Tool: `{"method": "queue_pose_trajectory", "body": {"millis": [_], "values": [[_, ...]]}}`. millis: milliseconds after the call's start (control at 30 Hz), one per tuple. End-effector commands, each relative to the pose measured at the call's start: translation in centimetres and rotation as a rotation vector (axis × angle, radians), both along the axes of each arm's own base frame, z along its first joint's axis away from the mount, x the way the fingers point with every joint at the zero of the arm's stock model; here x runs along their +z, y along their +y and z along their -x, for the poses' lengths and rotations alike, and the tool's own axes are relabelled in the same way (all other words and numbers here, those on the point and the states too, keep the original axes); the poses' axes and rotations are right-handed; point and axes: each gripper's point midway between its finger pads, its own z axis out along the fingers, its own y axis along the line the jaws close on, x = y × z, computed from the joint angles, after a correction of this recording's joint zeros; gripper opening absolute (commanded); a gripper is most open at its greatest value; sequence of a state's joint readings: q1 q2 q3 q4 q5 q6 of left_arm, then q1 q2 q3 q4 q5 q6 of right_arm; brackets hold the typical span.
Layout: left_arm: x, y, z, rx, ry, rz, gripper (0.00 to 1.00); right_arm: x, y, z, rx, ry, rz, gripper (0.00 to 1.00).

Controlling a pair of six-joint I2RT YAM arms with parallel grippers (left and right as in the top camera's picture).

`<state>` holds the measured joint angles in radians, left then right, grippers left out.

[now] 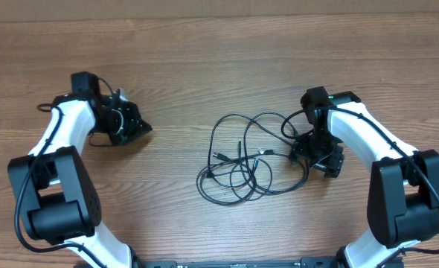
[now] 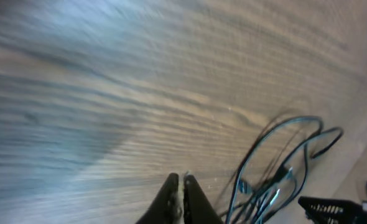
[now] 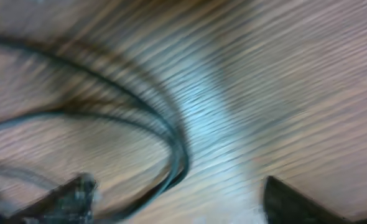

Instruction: Untangle cables

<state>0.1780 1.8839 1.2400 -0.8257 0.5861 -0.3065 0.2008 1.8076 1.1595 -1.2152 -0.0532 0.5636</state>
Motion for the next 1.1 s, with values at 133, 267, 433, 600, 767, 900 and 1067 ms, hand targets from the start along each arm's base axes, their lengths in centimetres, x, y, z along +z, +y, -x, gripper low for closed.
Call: {"method": "queue_pose_trajectory", "body": {"millis": [133,267,433,600,767,900,1067], "values": [[-0.2,-5.3,3.4,-0.199,0.095,-0.080,0.33,0.2,3.2,0.6,-0.004,0.032,-0.192,1.00],[-0.9,-7.5,5.5,-0.336,0.128,-0.168,0.44,-1.0,3.1,1.3,-0.008,0.039,-0.191,1.00],[-1.0,-11.8,7.2,-0.540,0.074,-0.181,0.58,-2.6,2.3,1.5,0.004,0.012,-0.152,0.91],[-1.5,-14.1,8.3,-0.646,0.047,-0.253,0.66,-3.0,1.9,1.0,0.012,-0.016,-0.127,0.87],[-2.1,-15.5,9.4,-0.676,0.054,-0.286,0.68,-3.1,1.9,0.7,0.014,-0.027,-0.128,0.88],[-3.5,-14.2,9.9,-0.625,0.086,-0.411,0.69,-3.2,1.3,0.7,0.021,-0.031,-0.095,0.87],[-5.0,-12.1,9.9,-0.584,0.092,-0.536,0.72,-3.7,0.7,1.0,0.026,-0.034,-0.067,0.87]]}}
